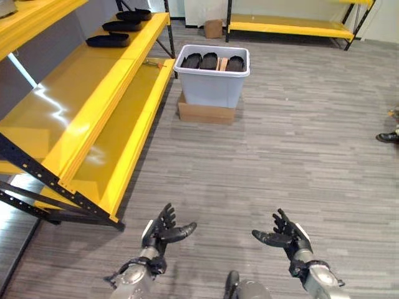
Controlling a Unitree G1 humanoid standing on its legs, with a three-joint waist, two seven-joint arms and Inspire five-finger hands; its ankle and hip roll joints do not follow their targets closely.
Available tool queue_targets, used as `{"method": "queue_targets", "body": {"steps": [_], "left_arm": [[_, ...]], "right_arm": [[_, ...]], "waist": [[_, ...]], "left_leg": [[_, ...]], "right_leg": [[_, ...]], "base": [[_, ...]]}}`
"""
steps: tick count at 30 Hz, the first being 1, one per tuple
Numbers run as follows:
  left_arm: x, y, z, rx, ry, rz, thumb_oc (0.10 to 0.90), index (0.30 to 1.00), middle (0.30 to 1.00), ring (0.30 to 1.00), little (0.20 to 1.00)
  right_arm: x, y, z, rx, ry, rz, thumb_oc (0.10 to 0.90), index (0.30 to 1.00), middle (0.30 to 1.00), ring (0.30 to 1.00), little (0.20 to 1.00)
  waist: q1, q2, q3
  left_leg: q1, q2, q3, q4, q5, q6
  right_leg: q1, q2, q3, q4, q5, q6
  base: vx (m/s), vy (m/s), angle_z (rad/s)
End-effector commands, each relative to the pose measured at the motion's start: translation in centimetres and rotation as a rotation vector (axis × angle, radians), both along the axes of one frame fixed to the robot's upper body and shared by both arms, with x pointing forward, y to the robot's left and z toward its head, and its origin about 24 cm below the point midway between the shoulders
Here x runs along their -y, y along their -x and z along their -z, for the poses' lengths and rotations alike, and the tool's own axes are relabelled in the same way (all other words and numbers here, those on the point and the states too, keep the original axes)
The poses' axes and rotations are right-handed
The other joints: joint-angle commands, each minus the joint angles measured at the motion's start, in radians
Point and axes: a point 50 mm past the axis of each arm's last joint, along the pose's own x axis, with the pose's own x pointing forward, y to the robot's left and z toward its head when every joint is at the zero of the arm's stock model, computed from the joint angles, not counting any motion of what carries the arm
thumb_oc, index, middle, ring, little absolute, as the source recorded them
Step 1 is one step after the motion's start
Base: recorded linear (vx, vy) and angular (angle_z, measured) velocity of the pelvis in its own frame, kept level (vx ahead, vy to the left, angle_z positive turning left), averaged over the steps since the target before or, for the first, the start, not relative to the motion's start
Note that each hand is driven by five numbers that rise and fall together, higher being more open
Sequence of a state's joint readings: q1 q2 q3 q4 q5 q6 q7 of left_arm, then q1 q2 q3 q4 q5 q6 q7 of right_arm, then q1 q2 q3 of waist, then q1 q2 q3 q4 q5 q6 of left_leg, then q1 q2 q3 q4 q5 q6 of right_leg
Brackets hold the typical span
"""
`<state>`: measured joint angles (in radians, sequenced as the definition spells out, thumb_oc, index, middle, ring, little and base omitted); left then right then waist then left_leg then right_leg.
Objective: Move parts from the plastic box to the shelf.
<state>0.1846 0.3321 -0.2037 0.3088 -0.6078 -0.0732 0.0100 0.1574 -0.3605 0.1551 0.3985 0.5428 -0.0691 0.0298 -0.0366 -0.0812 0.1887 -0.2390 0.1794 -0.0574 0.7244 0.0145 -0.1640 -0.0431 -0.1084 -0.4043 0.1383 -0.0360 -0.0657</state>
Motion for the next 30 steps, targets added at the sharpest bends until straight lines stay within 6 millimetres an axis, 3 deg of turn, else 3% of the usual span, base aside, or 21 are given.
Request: {"method": "queue_targets", "body": {"steps": [1,2,3,4,6,8,10,12,13,17,18,19,22,23,25,26,27,30], "left_arm": [[-0.4,-2.1,-3.6,0.210,0.001,0.016,0.900,1.000,1.000,1.000,1.000],[-0.5,-1.7,-3.4,0.201,-0.002,0.013,0.900,1.000,1.000,1.000,1.000],[-0.6,-1.5,-3.2,0.191,-0.008,0.010,0.900,1.000,1.000,1.000,1.000],[-0.8,-1.0,-2.8,0.170,-0.013,-0.008,0.900,1.000,1.000,1.000,1.000],[-0.8,-1.0,-2.7,0.168,-0.018,-0.007,0.900,1.000,1.000,1.000,1.000],[-1.0,-0.8,-2.7,0.167,-0.021,-0.008,0.900,1.000,1.000,1.000,1.000],[-1.6,-0.9,-3.1,0.180,-0.035,-0.009,0.900,1.000,1.000,1.000,1.000],[-1.8,-0.9,-3.1,0.182,-0.044,-0.016,0.900,1.000,1.000,1.000,1.000],[-2.2,-1.3,-3.5,0.197,-0.062,-0.018,0.900,1.000,1.000,1.000,1.000],[-2.5,-1.7,-4.0,0.212,-0.100,-0.007,0.900,1.000,1.000,1.000,1.000],[-2.6,-1.7,-4.0,0.212,-0.107,-0.010,0.900,1.000,1.000,1.000,1.000],[-2.6,-1.7,-3.8,0.196,-0.094,-0.021,0.900,1.000,1.000,1.000,1.000],[-2.6,-1.6,-3.7,0.191,-0.085,-0.025,0.900,1.000,1.000,1.000,1.000],[-2.6,-1.6,-3.9,0.199,-0.094,-0.022,0.900,1.000,1.000,1.000,1.000],[-2.5,-1.5,-3.7,0.191,-0.091,-0.021,0.900,1.000,1.000,1.000,1.000],[-2.3,-1.4,-3.5,0.188,-0.081,-0.015,0.900,1.000,1.000,1.000,1.000],[-2.3,-1.4,-3.5,0.188,-0.080,-0.016,0.900,1.000,1.000,1.000,1.000],[-2.3,-1.3,-3.5,0.188,-0.077,-0.010,0.900,1.000,1.000,1.000,1.000]], "right_arm": [[0.9,-2.5,-3.6,0.218,0.018,0.009,0.900,1.000,1.000,1.000,1.000],[0.9,-2.3,-3.5,0.215,0.018,0.010,0.900,1.000,1.000,1.000,1.000],[0.9,-2.3,-3.4,0.209,0.026,0.009,0.900,1.000,1.000,1.000,1.000],[0.9,-2.2,-3.2,0.202,0.036,0.008,0.900,1.000,1.000,1.000,1.000],[1.0,-2.1,-3.1,0.196,0.039,0.005,0.900,1.000,1.000,1.000,1.000],[0.6,-2.0,-2.9,0.183,0.036,-0.021,0.900,1.000,1.000,1.000,1.000],[0.1,-2.1,-2.9,0.187,0.017,-0.037,0.900,1.000,1.000,1.000,1.000],[-0.3,-2.1,-2.8,0.185,0.007,-0.045,0.900,1.000,1.000,1.000,1.000],[-1.3,-2.4,-2.8,0.191,-0.026,-0.064,0.900,1.000,1.000,1.000,1.000],[-2.0,-2.9,-3.0,0.204,-0.031,-0.098,0.900,1.000,1.000,1.000,1.000],[-2.2,-3.0,-3.0,0.204,-0.030,-0.105,0.900,1.000,1.000,1.000,1.000],[-2.6,-3.0,-2.8,0.197,-0.037,-0.112,0.900,1.000,1.000,1.000,1.000],[-2.6,-2.9,-2.8,0.196,-0.037,-0.112,0.900,1.000,1.000,1.000,1.000],[-2.7,-2.8,-2.9,0.197,-0.027,-0.120,0.900,1.000,1.000,1.000,1.000],[-2.6,-2.5,-2.6,0.184,-0.030,-0.113,0.900,1.000,1.000,1.000,1.000],[-2.4,-2.4,-2.7,0.186,-0.028,-0.108,0.900,1.000,1.000,1.000,1.000],[-2.4,-2.4,-2.7,0.186,-0.028,-0.108,0.900,1.000,1.000,1.000,1.000],[-1.8,-2.3,-2.8,0.183,0.001,-0.105,0.900,1.000,1.000,1.000,1.000]], "waist": [[-0.006,-0.006,0.012],[-0.001,-0.007,0.010],[0.005,0.003,0.008],[0.037,0.027,0.011],[0.044,0.033,0.016],[0.046,0.037,0.000],[0.047,0.029,-0.025],[0.049,0.023,-0.029],[0.055,0.013,-0.040],[0.061,0.007,-0.039],[0.061,0.007,-0.037],[0.057,0.006,-0.029],[0.050,0.012,-0.025],[0.038,0.034,-0.002],[0.024,0.040,0.002],[0.004,0.036,0.005],[0.003,0.038,0.009],[-0.031,0.025,0.019]], "left_leg": [[0.056,0.007,0.175,-0.247,-0.009,0.069],[0.055,0.023,0.190,-0.307,-0.008,0.074],[0.025,0.047,0.196,-0.399,0.030,0.070],[0.029,0.062,0.154,-0.582,0.142,0.045],[0.033,0.066,0.137,-0.625,0.168,0.036],[0.079,0.044,0.134,-0.655,0.125,0.051],[0.107,0.006,0.146,-0.667,0.105,0.067],[0.112,-0.004,0.158,-0.660,0.093,0.076],[0.112,-0.041,0.165,-0.637,0.057,0.107],[0.104,-0.072,0.175,-0.612,0.014,0.142],[0.111,-0.084,0.179,-0.608,-0.001,0.155],[0.133,-0.113,0.184,-0.600,-0.028,0.181],[0.143,-0.119,0.184,-0.601,-0.034,0.193],[0.178,-0.121,0.187,-0.611,-0.046,0.213],[0.220,-0.135,0.191,-0.639,-0.059,0.215],[0.249,-0.152,0.177,-0.650,-0.073,0.205],[0.255,-0.149,0.176,-0.651,-0.075,0.204],[0.315,-0.154,0.153,-0.670,-0.111,0.171]], "right_leg": [[0.043,-0.045,0.040,-0.097,0.067,0.127],[0.054,-0.041,0.050,-0.098,0.060,0.133],[0.069,-0.034,0.057,-0.100,0.047,0.141],[0.106,-0.010,0.091,-0.099,0.022,0.147],[0.127,-0.008,0.099,-0.095,0.008,0.150],[0.135,-0.014,0.109,-0.081,-0.006,0.160],[0.136,-0.037,0.119,-0.058,-0.008,0.176],[0.135,-0.048,0.127,-0.051,-0.009,0.183],[0.130,-0.075,0.148,-0.024,-0.015,0.200],[0.085,-0.105,0.159,0.072,-0.017,0.222],[0.059,-0.119,0.160,0.124,0.007,0.232],[0.018,-0.147,0.172,0.235,0.091,0.253],[-0.011,-0.149,0.185,0.288,0.142,0.255],[-0.074,-0.135,0.171,0.403,0.158,0.250],[-0.119,-0.136,0.166,0.376,0.147,0.242],[-0.154,-0.125,0.188,0.258,0.135,0.228],[-0.146,-0.123,0.186,0.255,0.134,0.227],[-0.171,-0.168,0.205,-0.025,0.213,0.252]], "base": [[0.23,0.076,0.00],[0.23,0.137,0.06],[0.37,0.249,-0.25],[0.40,0.270,-0.36],[0.24,0.157,-0.60],[0.21,0.168,-0.74],[0.25,0.207,-0.43],[0.19,0.173,-0.14],[0.23,0.223,0.05],[0.15,0.197,-0.04],[0.13,0.183,-0.07],[0.13,0.180,-0.08],[0.10,0.152,0.11],[0.24,0.205,0.12],[0.29,0.119,-0.01],[0.18,-0.021,-0.08],[0.28,-0.071,0.00],[0.33,-0.147,0.18]]}}
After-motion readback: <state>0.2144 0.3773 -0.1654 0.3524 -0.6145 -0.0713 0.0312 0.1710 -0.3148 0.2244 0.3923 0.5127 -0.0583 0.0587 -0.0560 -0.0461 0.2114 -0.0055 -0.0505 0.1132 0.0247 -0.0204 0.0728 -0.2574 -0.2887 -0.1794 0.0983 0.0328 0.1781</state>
